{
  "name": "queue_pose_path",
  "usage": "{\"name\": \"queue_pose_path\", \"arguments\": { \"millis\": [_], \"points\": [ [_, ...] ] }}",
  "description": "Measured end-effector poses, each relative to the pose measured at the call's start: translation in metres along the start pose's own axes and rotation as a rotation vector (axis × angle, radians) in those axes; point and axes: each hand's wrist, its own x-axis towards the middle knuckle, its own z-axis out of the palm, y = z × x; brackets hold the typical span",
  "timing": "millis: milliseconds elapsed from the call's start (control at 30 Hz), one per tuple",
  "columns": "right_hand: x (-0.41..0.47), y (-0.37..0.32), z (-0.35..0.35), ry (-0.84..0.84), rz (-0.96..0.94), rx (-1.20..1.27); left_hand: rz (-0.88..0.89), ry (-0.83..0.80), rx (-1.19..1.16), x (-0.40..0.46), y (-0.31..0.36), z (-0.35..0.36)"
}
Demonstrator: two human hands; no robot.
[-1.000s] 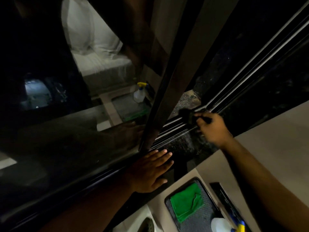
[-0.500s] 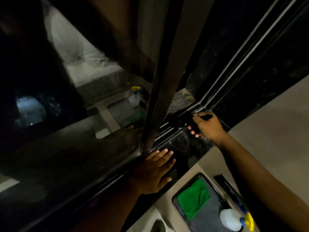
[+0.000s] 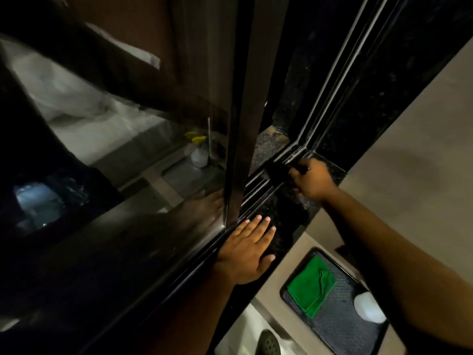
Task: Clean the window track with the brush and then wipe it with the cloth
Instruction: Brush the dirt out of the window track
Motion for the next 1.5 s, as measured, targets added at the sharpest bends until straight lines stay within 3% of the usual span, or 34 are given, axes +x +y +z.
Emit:
{"name": "queue_pose_path", "arguments": {
  "millis": [33, 100, 167, 233, 267, 433, 500, 567, 633, 700, 833, 967, 1000, 1067, 1133, 1167, 1233, 1300, 1333, 1433, 1500],
  "points": [
    [0.007, 0.001, -0.013, 0.065, -0.003, -0.059, 0.002, 0.003, -0.002, 0.000, -0.001, 0.000],
    [0.009, -0.002, -0.025, 0.085, -0.025, 0.117, 0.007, 0.017, 0.006, 0.001, -0.001, -0.001],
    [-0.006, -0.013, -0.012, -0.090, -0.074, 0.342, 0.006, 0.022, 0.012, 0.001, -0.001, 0.001],
    [-0.022, -0.013, 0.014, -0.293, -0.096, 0.362, 0.008, 0.033, 0.012, 0.001, -0.001, 0.003],
    [-0.026, -0.008, 0.025, -0.314, -0.083, 0.317, 0.005, 0.034, 0.009, 0.001, -0.001, 0.004],
    [0.013, 0.017, -0.004, 0.078, 0.023, 0.101, -0.001, 0.041, -0.027, 0.000, 0.000, 0.003],
    [0.025, 0.014, -0.023, 0.140, 0.023, 0.216, 0.001, 0.037, -0.048, 0.000, 0.000, 0.003],
    [0.021, 0.006, -0.017, 0.072, -0.014, 0.337, -0.007, 0.042, -0.063, 0.001, -0.001, 0.002],
    [0.008, 0.002, 0.004, -0.148, -0.012, 0.304, -0.009, 0.046, -0.069, 0.001, -0.001, 0.002],
    [0.005, 0.008, 0.013, -0.222, 0.010, 0.208, -0.012, 0.044, -0.067, 0.001, 0.000, 0.003],
    [0.054, 0.021, -0.032, 0.038, 0.028, -0.080, -0.019, 0.023, -0.086, 0.003, 0.000, 0.005],
    [0.098, 0.022, -0.073, 0.311, 0.134, 0.070, -0.028, 0.043, -0.103, 0.006, -0.001, 0.007],
    [0.104, 0.019, -0.071, 0.309, 0.164, 0.027, -0.024, 0.049, -0.105, 0.006, -0.001, 0.008],
    [0.107, 0.012, -0.051, 0.090, 0.195, -0.079, -0.021, 0.067, -0.107, 0.005, -0.001, 0.009],
    [0.104, 0.007, -0.031, -0.148, 0.230, 0.047, -0.022, 0.071, -0.115, 0.004, -0.002, 0.009],
    [0.107, 0.007, -0.028, -0.155, 0.231, 0.133, -0.022, 0.075, -0.121, 0.005, -0.002, 0.009],
    [0.114, 0.011, -0.035, 0.030, 0.228, 0.221, -0.021, 0.080, -0.125, 0.004, -0.002, 0.010],
    [0.117, 0.022, -0.043, 0.304, 0.212, 0.047, -0.022, 0.078, -0.118, 0.004, -0.001, 0.010],
    [0.112, 0.023, -0.038, 0.314, 0.224, -0.075, -0.024, 0.075, -0.117, 0.004, -0.001, 0.010],
    [0.103, 0.021, -0.012, -0.003, 0.149, -0.094, -0.028, 0.054, -0.120, 0.004, -0.002, 0.008],
    [0.110, 0.014, -0.018, -0.035, 0.171, 0.019, -0.026, 0.044, -0.115, 0.004, -0.002, 0.008]
  ]
}}
